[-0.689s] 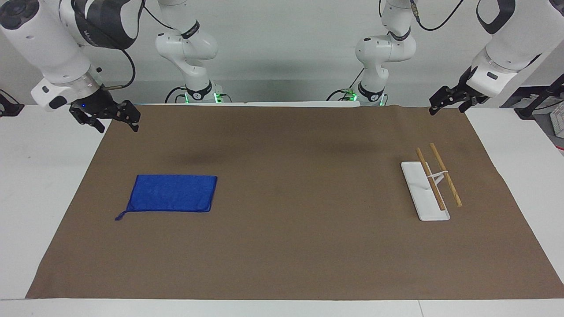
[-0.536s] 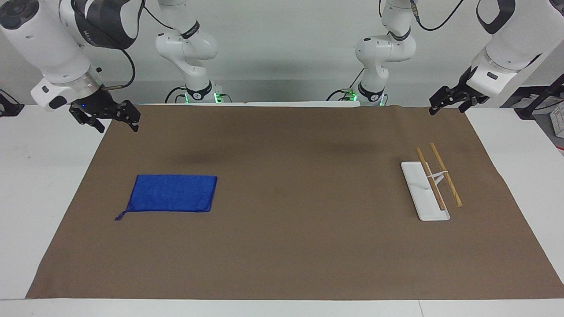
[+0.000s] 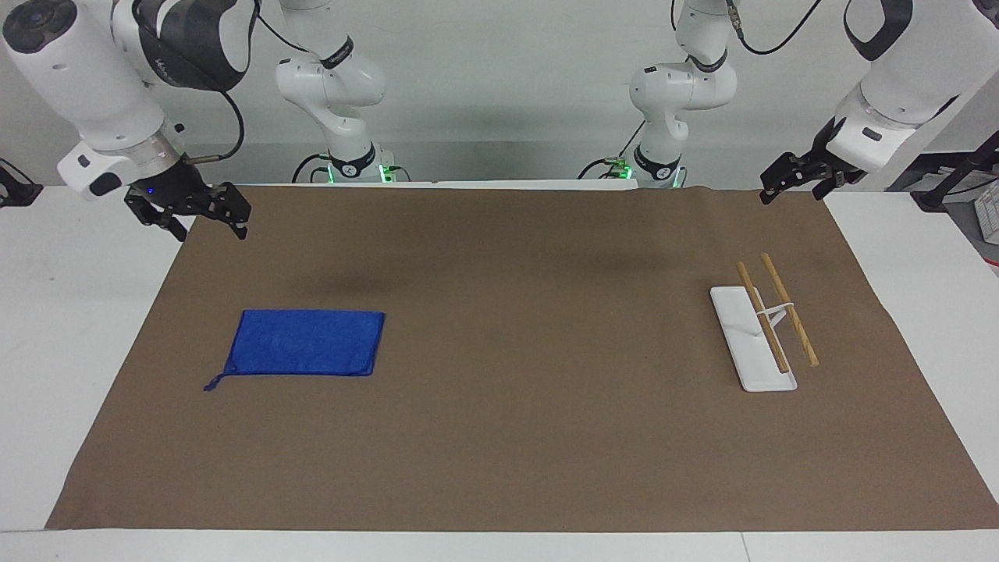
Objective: Right arm passes towel to left arm to hang
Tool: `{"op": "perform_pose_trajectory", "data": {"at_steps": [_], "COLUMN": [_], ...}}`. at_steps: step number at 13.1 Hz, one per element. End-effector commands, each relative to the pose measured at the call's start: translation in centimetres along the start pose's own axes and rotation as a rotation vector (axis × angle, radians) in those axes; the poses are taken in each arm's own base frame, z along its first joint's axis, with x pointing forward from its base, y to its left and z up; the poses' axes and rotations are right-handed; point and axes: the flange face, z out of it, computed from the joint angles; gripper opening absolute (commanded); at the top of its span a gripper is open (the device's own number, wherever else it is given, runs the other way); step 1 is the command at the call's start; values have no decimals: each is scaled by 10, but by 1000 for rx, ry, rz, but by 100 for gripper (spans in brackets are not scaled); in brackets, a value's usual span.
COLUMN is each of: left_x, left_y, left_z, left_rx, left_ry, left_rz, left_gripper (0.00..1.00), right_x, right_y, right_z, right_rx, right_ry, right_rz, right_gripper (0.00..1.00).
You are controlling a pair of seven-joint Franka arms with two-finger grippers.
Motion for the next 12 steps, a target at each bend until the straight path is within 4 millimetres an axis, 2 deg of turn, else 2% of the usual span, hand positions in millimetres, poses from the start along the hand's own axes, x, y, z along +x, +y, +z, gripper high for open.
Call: {"op": "perform_pose_trajectory", "data": {"at_steps": [1, 2, 5, 7, 8, 12], "left_x": [-5, -5, -5, -5, -5, -5], "left_y": [-2, -2, -2, -2, -2, -2], "left_z": [-2, -2, -2, -2, -2, -2], "left_rx": [2, 2, 2, 2, 2, 0], "left_ry": [-4, -4, -4, -4, -4, -4], "left_rz": [-14, -14, -14, -14, -14, -13], "left_gripper": [100, 100, 100, 100, 100, 100], "right_x": [7, 8, 16, 23, 23, 10], "right_y": [1, 1, 1, 2, 1, 11], "right_z": [73, 96, 185, 225, 239, 271], "right_rx": [-19, -23, -33, -32, -31, -28], "right_ry": [41, 70, 134, 112, 94, 52], "right_rz": [4, 3, -3, -5, -16, -55], "right_gripper": [100, 100, 99, 99, 99, 99]}}
